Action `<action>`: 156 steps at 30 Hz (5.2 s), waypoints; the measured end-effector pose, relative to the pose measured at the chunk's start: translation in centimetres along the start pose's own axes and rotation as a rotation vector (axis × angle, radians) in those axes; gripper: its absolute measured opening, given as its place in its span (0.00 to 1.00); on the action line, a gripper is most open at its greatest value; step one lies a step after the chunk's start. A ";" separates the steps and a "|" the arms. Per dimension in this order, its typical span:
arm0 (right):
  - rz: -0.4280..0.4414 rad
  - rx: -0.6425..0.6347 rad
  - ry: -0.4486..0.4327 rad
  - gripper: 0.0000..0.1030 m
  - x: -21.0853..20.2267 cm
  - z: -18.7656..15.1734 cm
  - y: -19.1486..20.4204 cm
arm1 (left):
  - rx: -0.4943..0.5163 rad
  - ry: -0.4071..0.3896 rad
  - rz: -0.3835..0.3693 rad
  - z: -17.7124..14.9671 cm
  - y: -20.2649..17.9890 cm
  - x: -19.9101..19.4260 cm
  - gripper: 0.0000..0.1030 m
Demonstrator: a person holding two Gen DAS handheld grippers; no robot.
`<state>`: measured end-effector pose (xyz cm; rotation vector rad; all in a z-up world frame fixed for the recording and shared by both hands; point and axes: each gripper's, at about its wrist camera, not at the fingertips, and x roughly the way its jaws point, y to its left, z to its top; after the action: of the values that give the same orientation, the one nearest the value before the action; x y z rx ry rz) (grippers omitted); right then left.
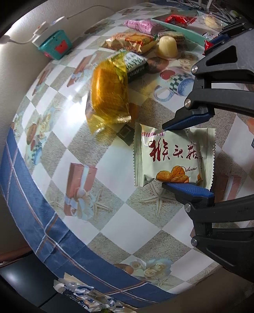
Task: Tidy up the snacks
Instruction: 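Carry the cookie pack with the left gripper while the right carries the red candy to the tray, then open both grippers to drop the cookie pack and candy in the tray, then move both grippers back toward the snack pile, then grasp the yellow wrapped cake with the left gripper while the right grasps the orange cracker pack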
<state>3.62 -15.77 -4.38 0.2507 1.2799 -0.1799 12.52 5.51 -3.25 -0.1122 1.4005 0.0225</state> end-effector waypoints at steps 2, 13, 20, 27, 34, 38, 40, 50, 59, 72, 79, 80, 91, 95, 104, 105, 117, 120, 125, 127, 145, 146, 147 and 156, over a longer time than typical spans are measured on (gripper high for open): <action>0.007 0.013 -0.016 0.26 -1.0 -0.3 -0.3 | 0.004 -0.016 -0.009 -0.1 -0.1 -0.8 0.52; 0.040 0.107 -0.090 0.26 -4.8 -0.5 -2.8 | 0.019 -0.076 -0.063 -0.9 -0.9 -3.9 0.52; 0.027 0.216 -0.124 0.26 -6.6 -0.6 -6.0 | 0.088 -0.135 -0.083 -1.9 -3.6 -6.2 0.52; 0.021 0.364 -0.155 0.26 -8.2 -1.6 -10.8 | 0.268 -0.167 -0.153 -5.6 -10.8 -8.5 0.52; 0.007 0.503 -0.190 0.26 -9.7 -3.4 -16.2 | 0.453 -0.178 -0.161 -10.0 -17.3 -9.1 0.52; -0.006 0.591 -0.178 0.26 -9.8 -4.7 -19.2 | 0.533 -0.155 -0.187 -12.4 -20.3 -8.9 0.52; -0.017 0.614 -0.170 0.26 -9.8 -5.2 -20.3 | 0.563 -0.146 -0.199 -13.5 -21.6 -8.7 0.52; -0.054 0.612 -0.149 0.26 -9.5 -6.3 -21.9 | 0.700 -0.116 -0.183 -16.4 -25.8 -6.9 0.52; -0.069 0.591 -0.007 0.29 -5.6 -6.8 -21.4 | 0.672 -0.085 -0.157 -15.6 -25.6 -5.1 0.52; -0.116 0.620 0.019 0.66 -5.1 -7.1 -21.9 | 0.623 -0.060 -0.129 -14.4 -24.9 -4.5 0.71; -0.118 0.585 0.000 0.82 -5.6 -6.6 -21.2 | 0.560 -0.079 -0.119 -12.8 -23.5 -5.2 0.84; -0.115 0.580 -0.008 0.84 -5.8 -6.6 -21.1 | 0.539 -0.077 -0.131 -12.4 -23.1 -5.3 0.84; -0.127 0.479 -0.114 1.00 -7.5 -4.8 -18.4 | 0.315 -0.155 -0.138 -7.4 -17.8 -6.6 0.92; -0.138 0.470 -0.109 1.00 -7.4 -4.4 -18.0 | 0.249 -0.214 -0.129 -5.6 -15.6 -7.4 0.92; -0.157 0.465 -0.170 1.00 -8.4 -3.2 -16.7 | 0.135 -0.257 -0.096 -2.4 -11.7 -7.5 0.92; -0.169 0.445 -0.186 1.00 -8.6 -3.0 -16.3 | 0.122 -0.256 -0.100 -2.1 -11.3 -7.5 0.92; -0.221 0.311 -0.239 1.00 -8.0 -1.2 -12.0 | 0.052 -0.239 -0.082 1.0 -8.2 -6.4 0.92; -0.205 0.276 -0.257 1.00 -7.8 -0.6 -10.3 | 0.045 -0.227 -0.078 1.8 -7.7 -6.0 0.92; -0.184 0.234 -0.259 1.00 -7.3 0.8 -7.8 | 0.013 -0.190 -0.098 3.1 -6.4 -5.2 0.92; -0.197 0.215 -0.260 1.00 -7.2 1.5 -6.8 | 0.012 -0.193 -0.091 3.6 -6.1 -5.0 0.92; -0.089 0.155 -0.309 1.00 -4.2 7.8 -1.0 | -0.130 -0.153 -0.200 7.8 -2.4 -2.0 0.98; -0.083 0.152 -0.300 0.99 -3.7 8.0 -0.9 | -0.122 -0.139 -0.200 7.9 -2.8 -1.6 0.98; -0.072 0.147 -0.289 0.97 -3.1 8.2 -0.8 | -0.115 -0.130 -0.199 7.9 -3.0 -1.3 0.98; -0.011 0.098 -0.264 0.88 -0.5 9.6 -0.2 | -0.029 -0.099 -0.159 8.0 -5.8 0.6 0.98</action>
<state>12.29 -18.66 -1.40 0.2934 1.0120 -0.2767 20.98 0.41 -2.10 -0.2433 1.2892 -0.0823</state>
